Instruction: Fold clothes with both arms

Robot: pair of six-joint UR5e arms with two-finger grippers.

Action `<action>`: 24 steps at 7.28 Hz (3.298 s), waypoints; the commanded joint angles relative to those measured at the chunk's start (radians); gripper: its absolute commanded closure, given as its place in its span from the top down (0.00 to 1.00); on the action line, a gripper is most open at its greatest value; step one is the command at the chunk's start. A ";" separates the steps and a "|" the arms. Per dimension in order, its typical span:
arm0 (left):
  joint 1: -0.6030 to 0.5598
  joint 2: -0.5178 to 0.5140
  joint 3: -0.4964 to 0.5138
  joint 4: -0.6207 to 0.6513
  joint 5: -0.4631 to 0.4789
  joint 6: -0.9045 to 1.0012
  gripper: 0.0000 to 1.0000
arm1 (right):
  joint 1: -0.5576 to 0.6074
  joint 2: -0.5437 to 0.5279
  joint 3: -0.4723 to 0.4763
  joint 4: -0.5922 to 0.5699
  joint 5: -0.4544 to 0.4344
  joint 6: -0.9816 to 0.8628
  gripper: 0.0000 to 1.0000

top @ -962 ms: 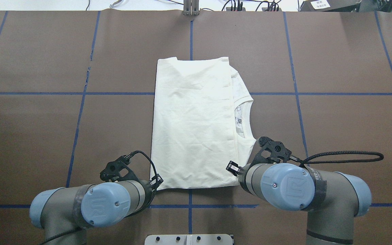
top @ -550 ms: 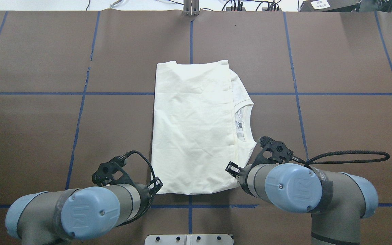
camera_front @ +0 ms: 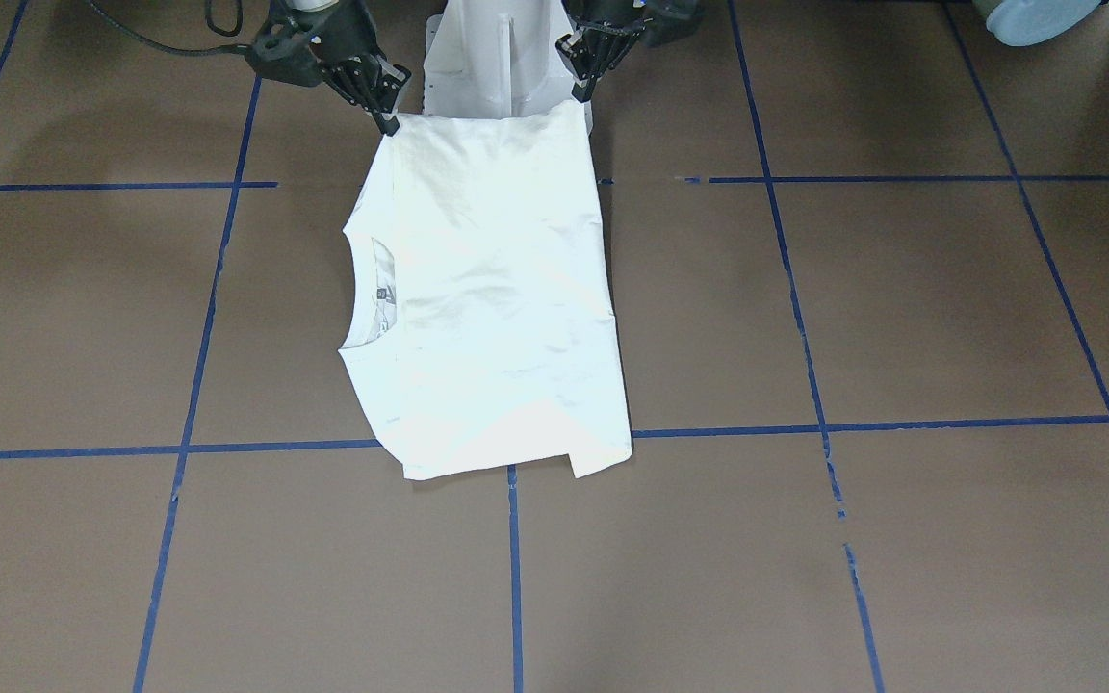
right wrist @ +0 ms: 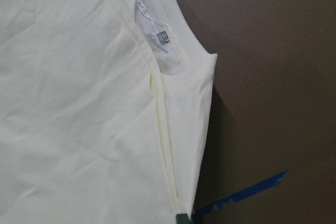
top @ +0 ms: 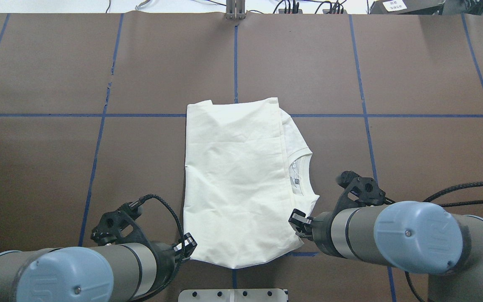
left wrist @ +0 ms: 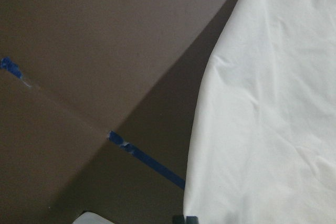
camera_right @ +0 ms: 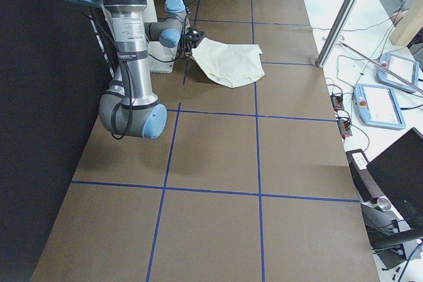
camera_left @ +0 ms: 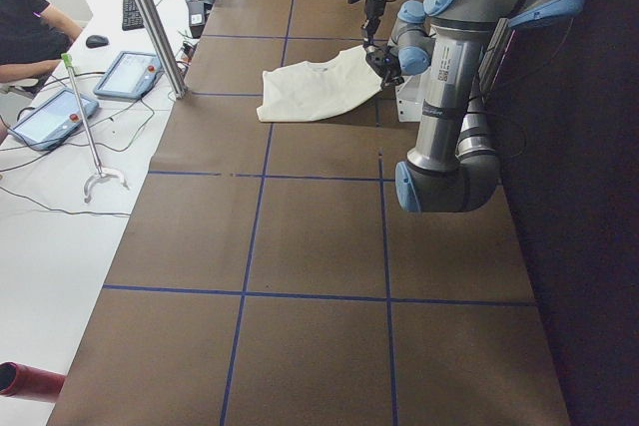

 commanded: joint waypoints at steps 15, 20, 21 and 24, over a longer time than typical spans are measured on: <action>-0.553 -0.196 0.707 -0.649 -0.206 0.421 0.17 | 0.408 0.459 -0.909 0.204 0.141 -0.251 0.00; -0.534 -0.037 0.738 -0.941 -0.252 0.471 0.00 | 0.411 0.459 -0.908 0.206 0.143 -0.251 0.00; -0.504 -0.037 0.798 -1.076 -0.252 0.473 0.00 | 0.411 0.461 -0.908 0.206 0.143 -0.251 0.00; -0.426 -0.079 0.898 -1.204 -0.252 0.465 0.00 | 0.411 0.462 -0.906 0.206 0.143 -0.251 0.00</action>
